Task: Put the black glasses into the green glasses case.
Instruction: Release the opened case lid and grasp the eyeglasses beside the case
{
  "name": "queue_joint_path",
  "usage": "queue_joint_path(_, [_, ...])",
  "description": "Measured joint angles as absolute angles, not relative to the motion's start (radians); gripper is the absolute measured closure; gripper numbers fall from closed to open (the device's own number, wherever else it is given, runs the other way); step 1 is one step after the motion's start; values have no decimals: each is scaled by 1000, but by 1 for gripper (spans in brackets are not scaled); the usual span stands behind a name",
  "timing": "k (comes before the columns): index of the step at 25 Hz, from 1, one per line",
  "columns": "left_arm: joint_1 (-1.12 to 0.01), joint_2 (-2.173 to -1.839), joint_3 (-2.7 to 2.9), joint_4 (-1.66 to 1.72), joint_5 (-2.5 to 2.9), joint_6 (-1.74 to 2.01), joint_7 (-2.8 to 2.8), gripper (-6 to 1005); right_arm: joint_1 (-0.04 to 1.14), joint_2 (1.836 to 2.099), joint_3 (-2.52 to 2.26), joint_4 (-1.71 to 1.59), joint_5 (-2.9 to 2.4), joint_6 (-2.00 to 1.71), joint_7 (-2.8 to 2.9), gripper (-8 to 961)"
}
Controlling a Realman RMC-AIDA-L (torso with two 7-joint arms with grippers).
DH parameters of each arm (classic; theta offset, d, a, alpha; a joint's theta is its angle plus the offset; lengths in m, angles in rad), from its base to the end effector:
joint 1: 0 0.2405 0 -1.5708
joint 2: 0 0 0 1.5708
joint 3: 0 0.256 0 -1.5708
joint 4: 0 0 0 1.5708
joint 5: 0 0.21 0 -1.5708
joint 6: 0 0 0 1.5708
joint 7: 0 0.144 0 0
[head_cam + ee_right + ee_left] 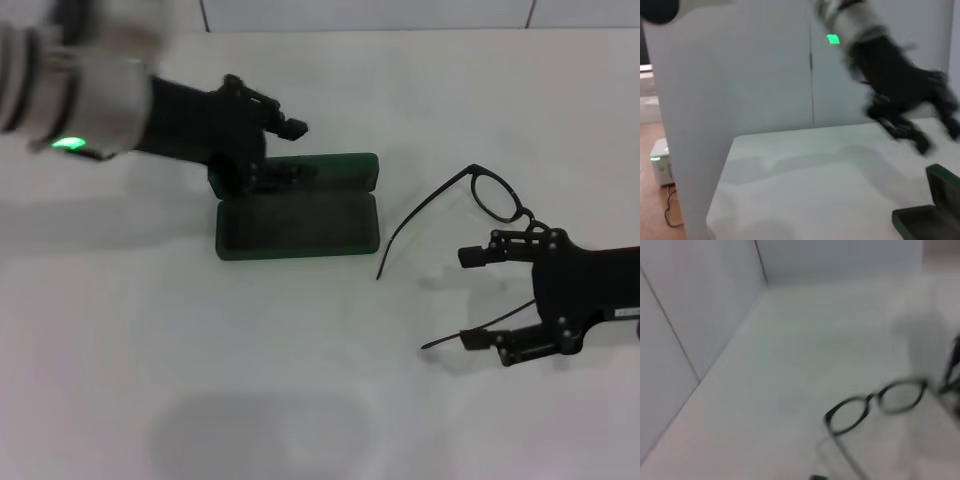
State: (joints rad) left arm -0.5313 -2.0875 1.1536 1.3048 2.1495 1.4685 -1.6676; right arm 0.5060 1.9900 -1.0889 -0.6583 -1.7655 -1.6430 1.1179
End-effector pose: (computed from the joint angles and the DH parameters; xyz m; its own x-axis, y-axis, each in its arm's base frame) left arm -0.1645 0.3611 0.0213 0.9974 -0.0020 0.0715 0.0198 -0.9527 -0.3032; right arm 0.2417 0.3100 -0.0066 0.9025 -0.0171 -0.4304 -0.0507 -0.9965 -0.0668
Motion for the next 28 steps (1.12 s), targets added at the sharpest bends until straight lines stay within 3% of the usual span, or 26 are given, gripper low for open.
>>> queue_joint_path(2, [-409, -2085, 1034, 1284, 1955, 1563, -1600, 560, 502, 1987, -1075, -679, -1764, -1644, 1195, 85])
queue_joint_path(3, [-409, -2085, 1034, 1284, 1955, 1563, -1600, 559, 502, 1987, -1075, -679, -1764, -1644, 1195, 85])
queue_joint_path(6, [-274, -2085, 946, 1198, 1795, 1623, -1451, 555, 502, 1983, -1047, -710, -1764, -1645, 1307, 85])
queue_joint_path(9, [-179, -2079, 889, 1078, 1724, 1644, -1327, 551, 508, 1963, -1022, -743, -1768, -1642, 1463, 85])
queue_joint_path(13, [-142, -2051, 853, 939, 1777, 1652, -1277, 443, 534, 1912, -1010, -761, -1783, -1624, 1682, 85])
queue_joint_path(17, [-137, -2030, 815, 834, 1857, 1645, -1226, 335, 635, 1854, -1001, -758, -1896, -1608, 1943, 85])
queue_joint_path(22, [-143, -2051, 766, 804, 1961, 1634, -1186, 148, 787, 1809, -1000, -760, -2090, -1605, 2245, 85])
queue_joint_path(25, [-150, -2057, 766, 803, 1983, 1628, -1185, 130, 867, 1809, -1004, -744, -2228, -1602, 2387, 85])
queue_joint_path(28, [-159, -2062, 765, 802, 2014, 1621, -1189, 111, 958, 1834, -1008, -700, -2391, -1591, 2510, 85])
